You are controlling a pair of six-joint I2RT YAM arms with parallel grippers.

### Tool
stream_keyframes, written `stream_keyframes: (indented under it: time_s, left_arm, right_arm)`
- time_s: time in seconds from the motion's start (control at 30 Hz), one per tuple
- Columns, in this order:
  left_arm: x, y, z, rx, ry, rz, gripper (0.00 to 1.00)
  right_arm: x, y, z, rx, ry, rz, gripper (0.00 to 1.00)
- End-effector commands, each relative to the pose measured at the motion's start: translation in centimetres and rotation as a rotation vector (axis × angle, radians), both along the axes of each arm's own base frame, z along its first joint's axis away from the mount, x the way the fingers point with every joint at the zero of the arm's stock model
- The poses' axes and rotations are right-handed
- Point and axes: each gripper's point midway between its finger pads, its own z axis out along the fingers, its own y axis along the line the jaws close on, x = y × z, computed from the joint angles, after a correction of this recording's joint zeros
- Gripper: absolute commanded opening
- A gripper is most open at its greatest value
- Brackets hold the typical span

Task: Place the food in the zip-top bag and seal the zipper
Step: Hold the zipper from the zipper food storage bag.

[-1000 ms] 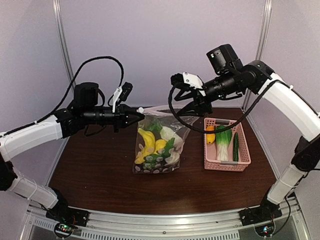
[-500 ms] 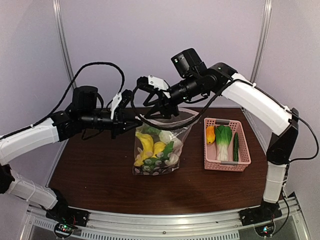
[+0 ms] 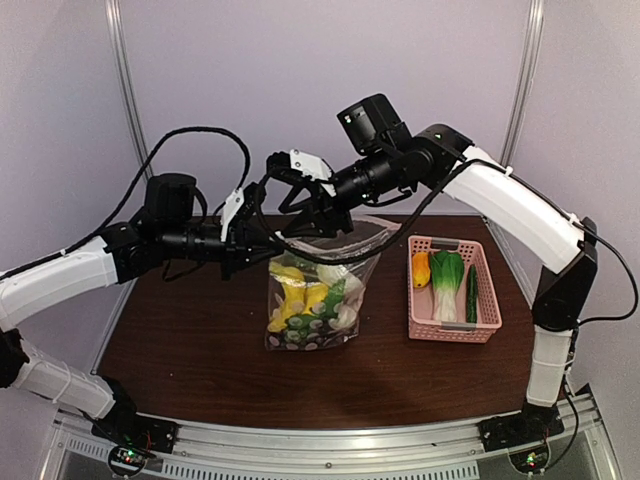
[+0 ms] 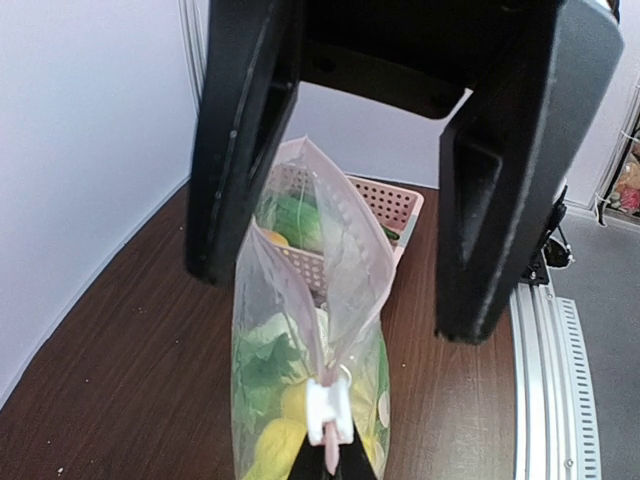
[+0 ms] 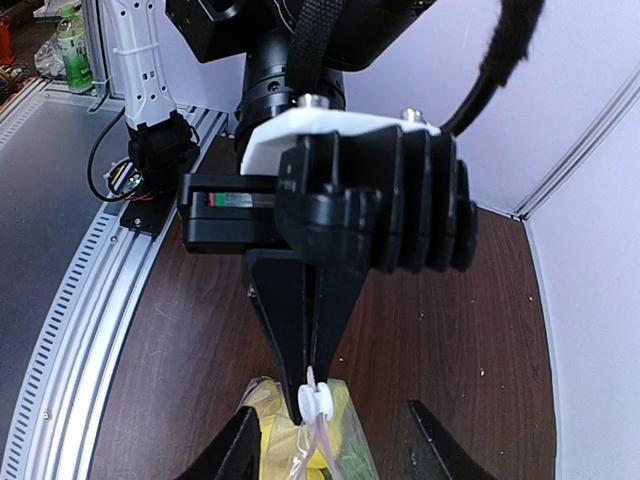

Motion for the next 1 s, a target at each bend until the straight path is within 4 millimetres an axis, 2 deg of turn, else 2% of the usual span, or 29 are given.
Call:
stream_keyframes:
  time_s: [0.0,0.27,0.57,0.8,0.97]
  left_arm:
    - [-0.6,0.6,2.4,-0.065,-0.086,0.008,0.0]
    - [-0.7,0.5,2.4,-0.062,-0.084,0.003,0.0]
    - [-0.9,0.5,2.4,-0.065,-0.082,-0.004,0.0]
    - [-0.8,0.6,2.3,-0.057,-0.093,0.001,0.0]
    - [-0.7,0.6,2.1,-0.05,-0.093,0.001,0.0]
  right_arm:
    - [0.0,0.3,-0.9,-0.02,0.008,0.006,0.49]
    - [-1.1,1.2,-0.5,-0.005,0.007,0.024,0.47]
    - [-1.4,2.1,-2.0,-0.031,0.033,0.028,0.42]
    - [-0.7,2.3,-1.9,-0.026,0.019,-0.007,0.35]
    - [-0.7,2.2,-1.8,-0.026,0.02,-0.012,0.25]
